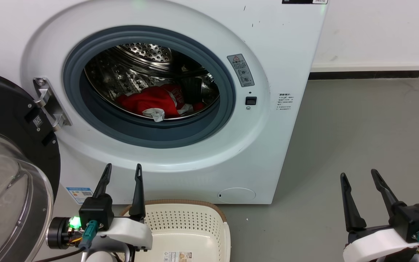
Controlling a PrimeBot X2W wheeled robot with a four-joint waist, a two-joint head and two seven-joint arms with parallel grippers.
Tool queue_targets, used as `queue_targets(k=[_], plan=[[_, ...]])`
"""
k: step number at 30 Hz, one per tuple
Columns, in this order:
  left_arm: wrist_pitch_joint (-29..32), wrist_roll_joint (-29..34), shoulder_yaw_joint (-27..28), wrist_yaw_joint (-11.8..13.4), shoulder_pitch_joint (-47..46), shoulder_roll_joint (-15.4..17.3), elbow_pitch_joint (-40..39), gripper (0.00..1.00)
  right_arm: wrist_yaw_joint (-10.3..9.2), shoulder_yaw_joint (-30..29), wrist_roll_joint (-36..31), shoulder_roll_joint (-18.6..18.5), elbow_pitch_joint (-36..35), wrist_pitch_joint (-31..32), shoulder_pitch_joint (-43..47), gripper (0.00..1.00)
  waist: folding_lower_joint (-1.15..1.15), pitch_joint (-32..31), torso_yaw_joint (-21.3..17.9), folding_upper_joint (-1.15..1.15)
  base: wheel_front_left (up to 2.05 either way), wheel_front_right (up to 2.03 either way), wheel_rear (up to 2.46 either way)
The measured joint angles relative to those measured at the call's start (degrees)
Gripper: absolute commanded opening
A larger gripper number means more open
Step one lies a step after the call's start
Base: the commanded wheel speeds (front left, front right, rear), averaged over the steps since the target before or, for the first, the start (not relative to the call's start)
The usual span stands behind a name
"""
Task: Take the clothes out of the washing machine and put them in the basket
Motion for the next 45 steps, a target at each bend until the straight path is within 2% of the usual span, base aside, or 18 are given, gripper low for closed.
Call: queue_targets(k=[6, 31, 37, 45], plan=[[-0.5, 2.0, 0.0, 0.2, 0.0, 0.0, 0.6, 1.0, 0.0, 0.1, -1.5, 0.0, 0.0, -0.4, 0.1, 1.0, 0.0, 0.0, -0.1, 0.0, 0.0, 0.0, 0.0], [-0.6, 2.4, 0.8, 0.4, -0.4, -0.4, 1.8, 1.0, 0.01, -0.1, -0.5, 0.0, 1.1, -0.2, 0.1, 1.0, 0.0, 0.4, -0.4, 0.0, 0.0, 0.0, 0.0], [-0.7, 2.5, 1.6, 0.7, -1.3, 0.1, 2.3, 1.0, 0.01, 0.6, -0.6, 0.0, 1.0, -0.1, -0.7, 1.0, 0.0, 1.5, -1.6, 0.0, 0.0, 0.0, 0.0], [-0.7, 1.6, 4.1, 1.1, -9.5, 2.3, 7.1, 1.0, 0.01, 1.0, -0.1, -0.1, 0.5, -0.5, -3.3, 1.0, 0.0, 6.9, -5.3, 0.0, 0.0, 0.0, 0.0]])
